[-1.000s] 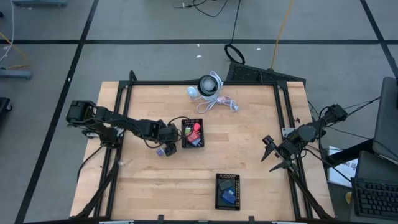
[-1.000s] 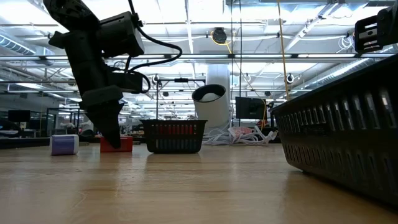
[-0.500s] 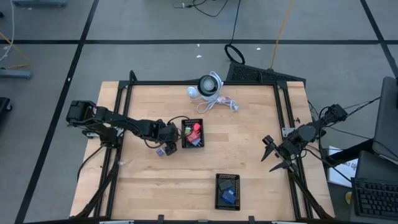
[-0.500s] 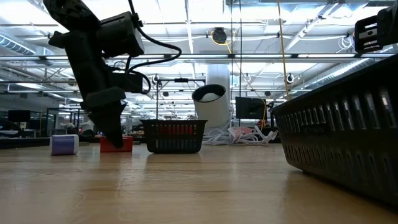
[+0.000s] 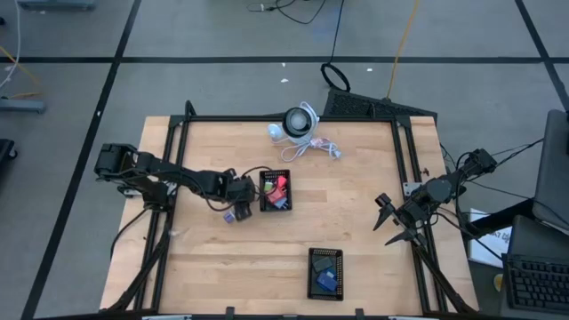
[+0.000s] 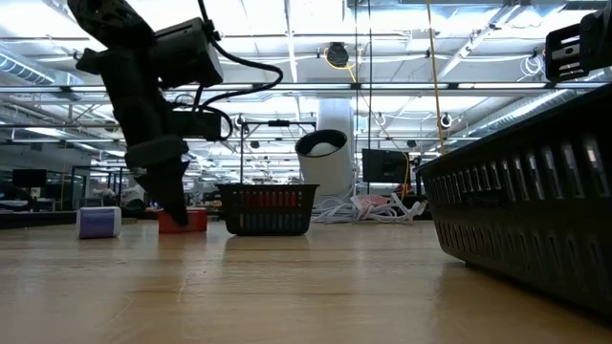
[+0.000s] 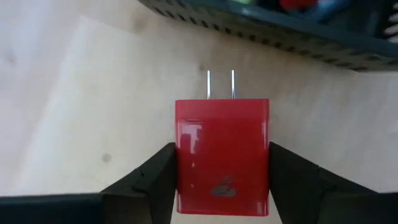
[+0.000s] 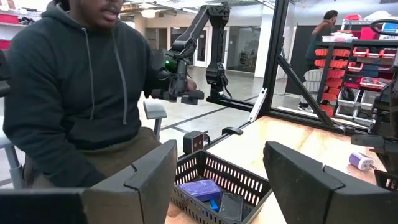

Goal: Pick & Place Office items
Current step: Put the red charger into the top black basket

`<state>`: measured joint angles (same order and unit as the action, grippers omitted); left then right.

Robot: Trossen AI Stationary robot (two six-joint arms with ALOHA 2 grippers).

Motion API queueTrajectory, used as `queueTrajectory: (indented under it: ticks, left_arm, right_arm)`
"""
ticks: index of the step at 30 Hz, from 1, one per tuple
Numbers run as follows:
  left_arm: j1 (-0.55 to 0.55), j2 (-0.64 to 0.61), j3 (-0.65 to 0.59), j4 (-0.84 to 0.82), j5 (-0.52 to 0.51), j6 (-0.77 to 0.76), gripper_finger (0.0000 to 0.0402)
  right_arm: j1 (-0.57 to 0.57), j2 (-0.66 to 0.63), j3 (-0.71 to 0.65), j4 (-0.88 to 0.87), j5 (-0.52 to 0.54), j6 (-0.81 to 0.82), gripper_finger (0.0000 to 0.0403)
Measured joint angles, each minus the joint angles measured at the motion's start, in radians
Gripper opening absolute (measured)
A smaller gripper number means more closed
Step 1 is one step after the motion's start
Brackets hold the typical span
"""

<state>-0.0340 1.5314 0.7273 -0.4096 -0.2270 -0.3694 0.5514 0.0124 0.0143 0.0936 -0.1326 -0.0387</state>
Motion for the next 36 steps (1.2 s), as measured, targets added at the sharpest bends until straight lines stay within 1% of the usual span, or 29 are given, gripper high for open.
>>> queueTrajectory:
  ticks: [4,11,20,25,29,33,36]
  left_arm:
    - [-0.007,-0.015,0.0,-0.001,-0.087,0.051,0.0206]
    - [-0.007,-0.11,0.0,-0.005,-0.091,0.094,0.0206]
    - [-0.009,-0.268,0.0,-0.002,-0.143,0.123,0.0206]
    - [-0.02,-0.34,0.0,0.024,-0.153,0.123,0.0206]
    - [-0.022,-0.361,0.0,0.059,-0.191,0.145,0.0206]
    - [-0.02,-0.363,0.0,0.107,-0.193,0.152,0.0206]
    - [-0.02,-0.363,0.0,0.136,-0.176,0.152,0.0206]
  right_arm:
    - [0.0,0.0,0.0,0.0,0.0,0.0,0.0229]
    - [0.0,0.0,0.0,0.0,0.0,0.0,0.0229]
    - [0.0,0.0,0.0,0.0,0.0,0.0,0.0227]
    - [0.0,0.0,0.0,0.0,0.0,0.0,0.023]
    - [0.0,0.0,0.0,0.0,0.0,0.0,0.0231]
    - [0.0,0.0,0.0,0.0,0.0,0.0,0.0227]
    - [0.0,0.0,0.0,0.0,0.0,0.0,0.0228]
